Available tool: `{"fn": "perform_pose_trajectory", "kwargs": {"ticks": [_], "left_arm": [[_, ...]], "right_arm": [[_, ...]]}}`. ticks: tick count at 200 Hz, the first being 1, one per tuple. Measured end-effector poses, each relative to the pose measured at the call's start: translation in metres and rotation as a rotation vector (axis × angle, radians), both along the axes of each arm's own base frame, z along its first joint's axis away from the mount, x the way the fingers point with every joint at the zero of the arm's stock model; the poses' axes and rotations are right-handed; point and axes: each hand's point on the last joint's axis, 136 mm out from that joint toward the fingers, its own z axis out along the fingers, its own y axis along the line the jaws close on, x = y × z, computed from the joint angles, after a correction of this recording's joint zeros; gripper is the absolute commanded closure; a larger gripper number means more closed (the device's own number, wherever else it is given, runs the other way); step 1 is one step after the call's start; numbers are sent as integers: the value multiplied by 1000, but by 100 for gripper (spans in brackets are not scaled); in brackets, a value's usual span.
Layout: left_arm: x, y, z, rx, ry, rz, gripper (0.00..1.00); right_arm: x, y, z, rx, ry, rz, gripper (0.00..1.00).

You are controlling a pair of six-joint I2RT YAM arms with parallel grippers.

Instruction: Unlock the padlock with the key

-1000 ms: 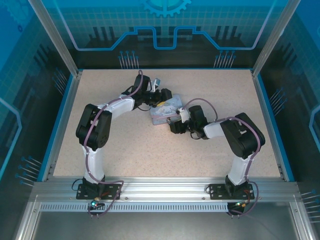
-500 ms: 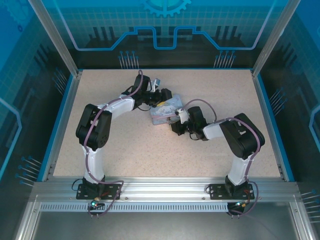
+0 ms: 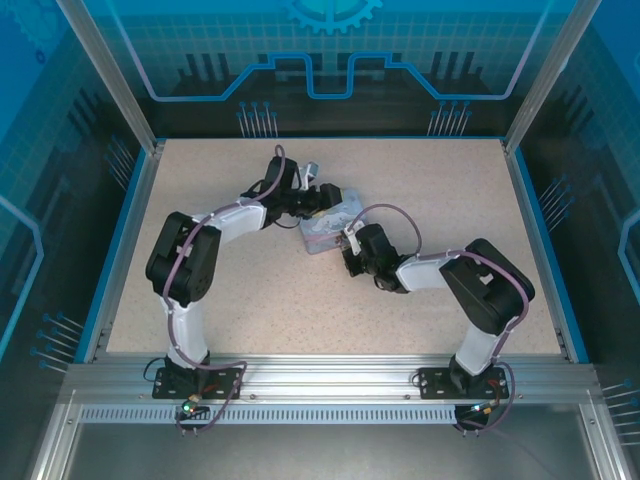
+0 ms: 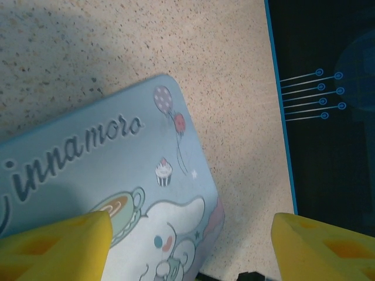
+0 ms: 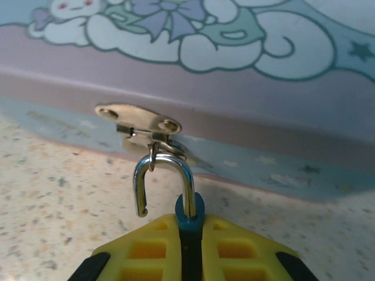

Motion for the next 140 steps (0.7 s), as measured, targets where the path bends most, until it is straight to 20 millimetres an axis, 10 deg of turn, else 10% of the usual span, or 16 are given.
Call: {"fn": "perform_pose_trajectory", "kwargs": {"ticks": [140], "left_arm": [[-27,-14,0,-18,-6,-11,26]], "right_arm": [[-8,-32,0,-293,-101,-158,68]]}}
